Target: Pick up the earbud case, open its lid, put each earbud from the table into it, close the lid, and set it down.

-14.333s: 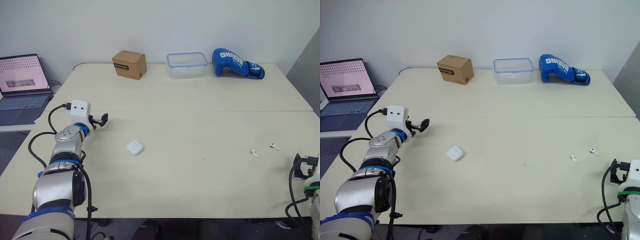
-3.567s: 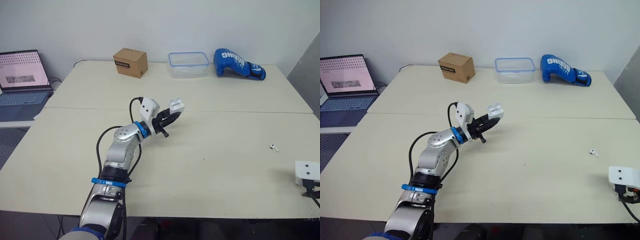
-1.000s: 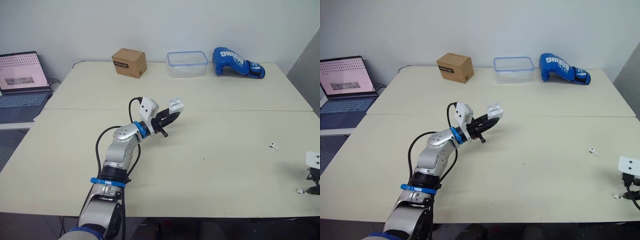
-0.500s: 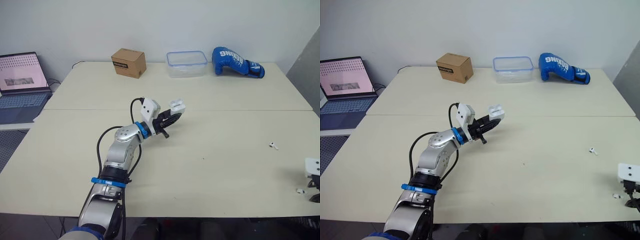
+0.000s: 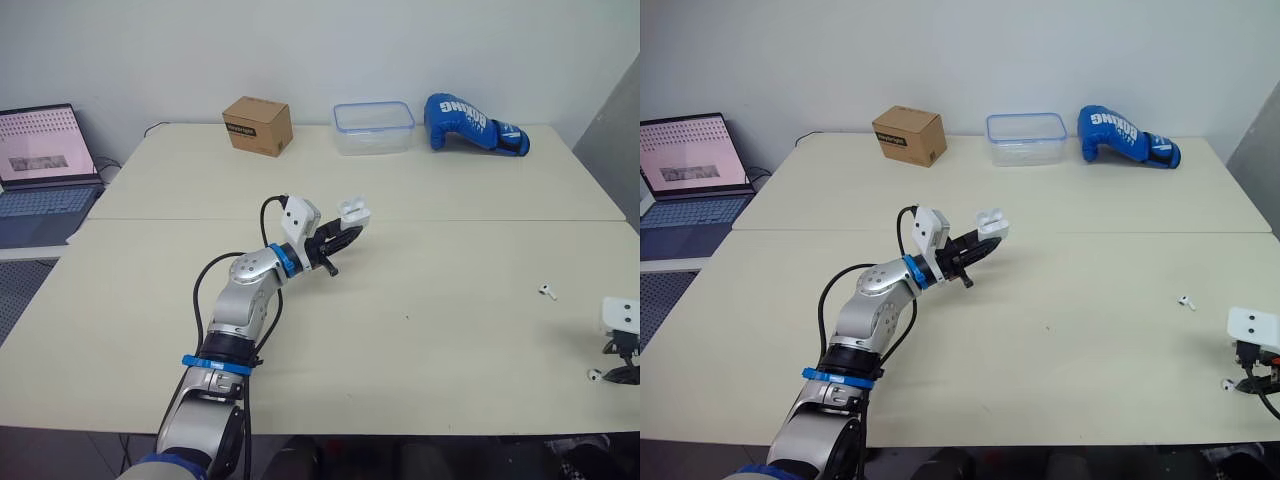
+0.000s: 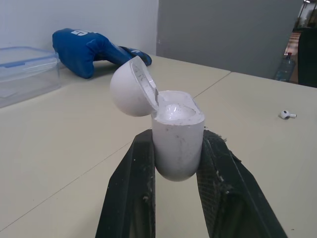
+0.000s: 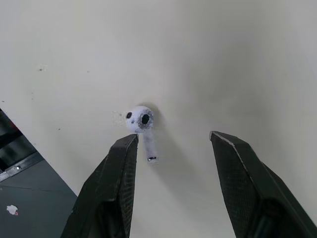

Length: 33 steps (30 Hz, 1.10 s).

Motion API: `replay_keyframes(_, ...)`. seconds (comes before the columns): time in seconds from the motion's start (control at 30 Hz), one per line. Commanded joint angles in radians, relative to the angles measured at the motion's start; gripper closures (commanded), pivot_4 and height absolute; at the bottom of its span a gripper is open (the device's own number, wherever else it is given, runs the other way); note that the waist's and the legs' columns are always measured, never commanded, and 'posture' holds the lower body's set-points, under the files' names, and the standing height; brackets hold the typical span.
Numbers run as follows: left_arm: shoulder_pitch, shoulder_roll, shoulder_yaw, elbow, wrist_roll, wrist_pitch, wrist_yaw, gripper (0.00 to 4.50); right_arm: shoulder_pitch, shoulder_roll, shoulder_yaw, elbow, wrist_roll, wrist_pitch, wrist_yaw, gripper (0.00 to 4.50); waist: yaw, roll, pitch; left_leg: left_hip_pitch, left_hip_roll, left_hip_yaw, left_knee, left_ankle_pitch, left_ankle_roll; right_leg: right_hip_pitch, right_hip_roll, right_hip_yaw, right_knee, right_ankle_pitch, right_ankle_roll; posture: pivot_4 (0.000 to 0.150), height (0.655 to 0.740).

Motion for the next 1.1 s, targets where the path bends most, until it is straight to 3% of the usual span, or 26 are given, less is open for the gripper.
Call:
replay_keyframes(0.03,-0.005,0.000,0.005,-0.034,-0.017,-0.014,-0.004,3.76,-0.025,-0.008,-0.006,0.025,-0.006,-0.005,0.000,2.10,0.000,0.000,0.000,0.000,0.000,0.000,0.000,0.000,0.000,0.000,0.000,0.000,0.000,0.000,0.000,0.150,0.7400)
replay_keyframes(0.33,-0.004,-0.004,0.002,-0.032,-0.017,-0.011,-0.003,3.76,-0.045,-0.009,-0.005,0.018,0.003,0.011,0.010,2.10,0.000,0.000,0.000,0.000,0.000,0.000,0.000,0.000,0.000,0.000,0.000,0.000,0.000,0.000,0.000,0.150,0.7400)
replay_keyframes(0.63,-0.005,-0.001,0.002,-0.029,-0.016,-0.012,-0.005,3.76,0.073,-0.052,-0.056,-0.030,0.010,-0.057,0.054,2.10,0.000,0.001,0.000,0.000,0.000,0.000,0.000,0.000,0.000,0.000,0.000,0.000,0.000,0.000,0.000,0.150,0.7400)
replay_keyframes(1.1,-0.005,-0.001,0.003,-0.032,-0.017,-0.011,-0.002,3.76,0.208,0.006,-0.129,-0.131,0.004,-0.097,-0.022,2.10,0.001,0.001,0.000,0.000,0.000,0.000,0.000,0.000,0.000,0.000,0.000,0.000,0.000,0.000,0.000,0.150,0.7400)
